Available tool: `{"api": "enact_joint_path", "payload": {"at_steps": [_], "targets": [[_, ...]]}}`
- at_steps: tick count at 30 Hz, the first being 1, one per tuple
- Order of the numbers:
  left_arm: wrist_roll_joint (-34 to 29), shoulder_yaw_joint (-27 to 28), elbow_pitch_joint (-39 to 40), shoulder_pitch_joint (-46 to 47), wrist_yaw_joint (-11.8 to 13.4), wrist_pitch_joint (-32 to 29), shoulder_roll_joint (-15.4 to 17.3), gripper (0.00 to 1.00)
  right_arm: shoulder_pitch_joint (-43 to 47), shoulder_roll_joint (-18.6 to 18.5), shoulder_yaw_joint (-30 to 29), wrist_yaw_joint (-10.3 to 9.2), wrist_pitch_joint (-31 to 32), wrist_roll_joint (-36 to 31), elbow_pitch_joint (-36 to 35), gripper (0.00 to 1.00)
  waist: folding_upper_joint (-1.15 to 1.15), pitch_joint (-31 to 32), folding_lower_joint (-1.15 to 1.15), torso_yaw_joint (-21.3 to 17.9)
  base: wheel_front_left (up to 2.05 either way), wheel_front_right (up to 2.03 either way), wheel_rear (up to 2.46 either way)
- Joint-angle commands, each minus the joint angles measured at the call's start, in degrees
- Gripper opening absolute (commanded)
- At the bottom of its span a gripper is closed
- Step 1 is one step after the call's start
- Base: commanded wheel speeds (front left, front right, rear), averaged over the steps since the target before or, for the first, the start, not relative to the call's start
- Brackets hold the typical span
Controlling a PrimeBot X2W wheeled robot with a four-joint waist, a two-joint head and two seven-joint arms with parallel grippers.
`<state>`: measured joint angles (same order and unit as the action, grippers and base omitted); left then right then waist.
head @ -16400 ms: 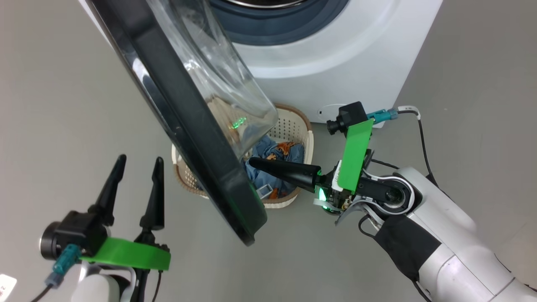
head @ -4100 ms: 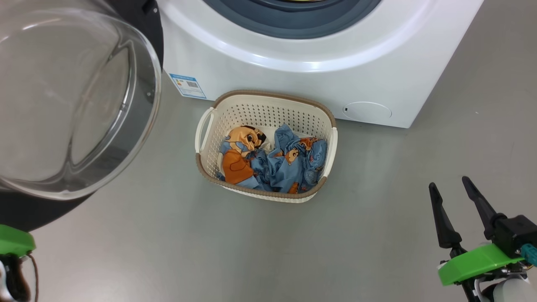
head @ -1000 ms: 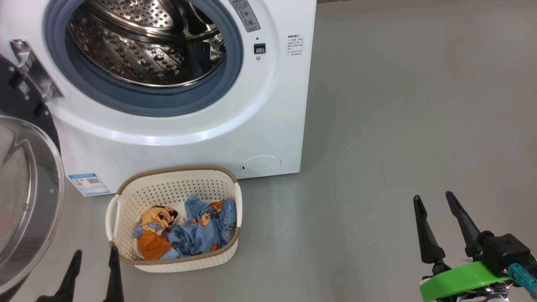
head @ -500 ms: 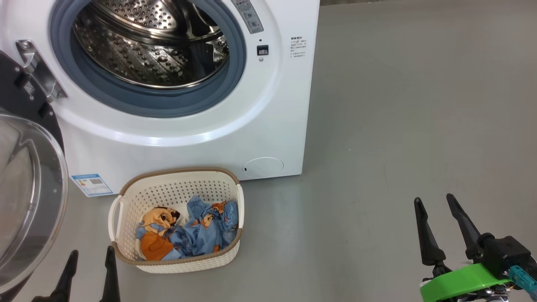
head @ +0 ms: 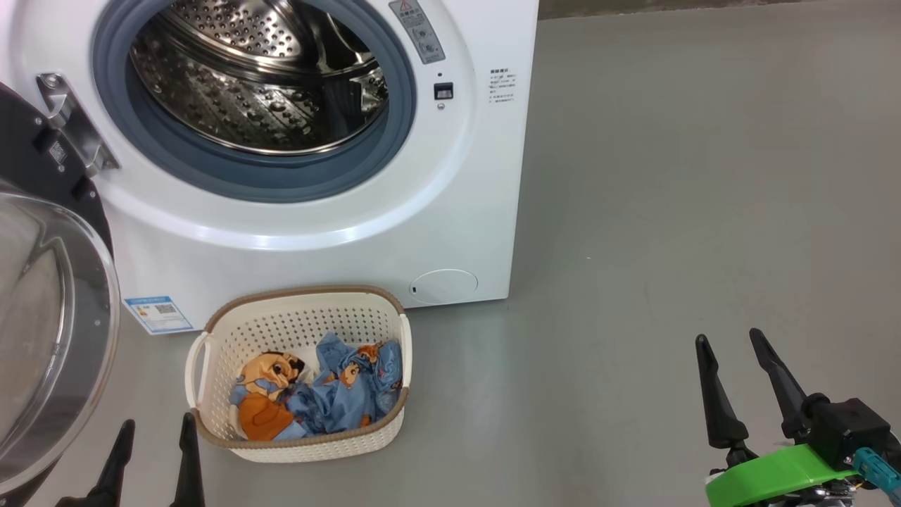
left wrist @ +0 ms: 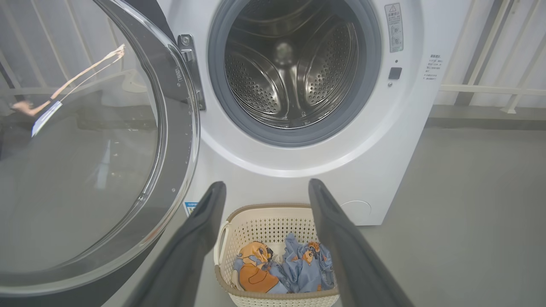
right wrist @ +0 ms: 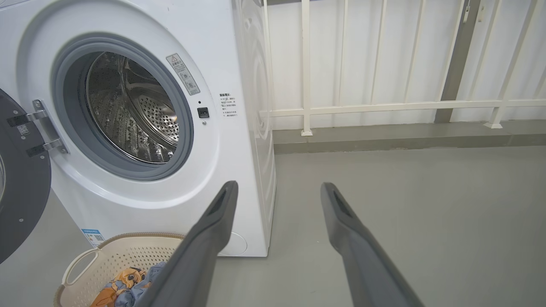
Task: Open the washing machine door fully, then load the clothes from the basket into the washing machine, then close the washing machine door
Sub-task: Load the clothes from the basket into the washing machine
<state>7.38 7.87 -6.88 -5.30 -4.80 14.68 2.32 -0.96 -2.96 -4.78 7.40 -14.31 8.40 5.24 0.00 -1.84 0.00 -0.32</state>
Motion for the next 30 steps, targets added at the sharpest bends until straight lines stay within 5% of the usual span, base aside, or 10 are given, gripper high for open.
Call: {"api": "enact_joint_path", "payload": {"at_steps": [1,30], "targets": [[0.17,1.72,1.42,1.27,0.06,0.32,0.56,1.0,0.07,-0.12,1.06,0.09,-0.69,-0.6,-1.38,1.0,0.0,-0.06,0.0,0.11,0.0,0.0,0.0],[1.22,1.94,0.35,2.45,-0.32,0.32,0.56,1.0,-0.27,0.0,0.51,0.09,-0.69,-0.1,-1.14,1.0,0.0,-0.92,0.0,1.05,0.13,-0.13,0.0]]}}
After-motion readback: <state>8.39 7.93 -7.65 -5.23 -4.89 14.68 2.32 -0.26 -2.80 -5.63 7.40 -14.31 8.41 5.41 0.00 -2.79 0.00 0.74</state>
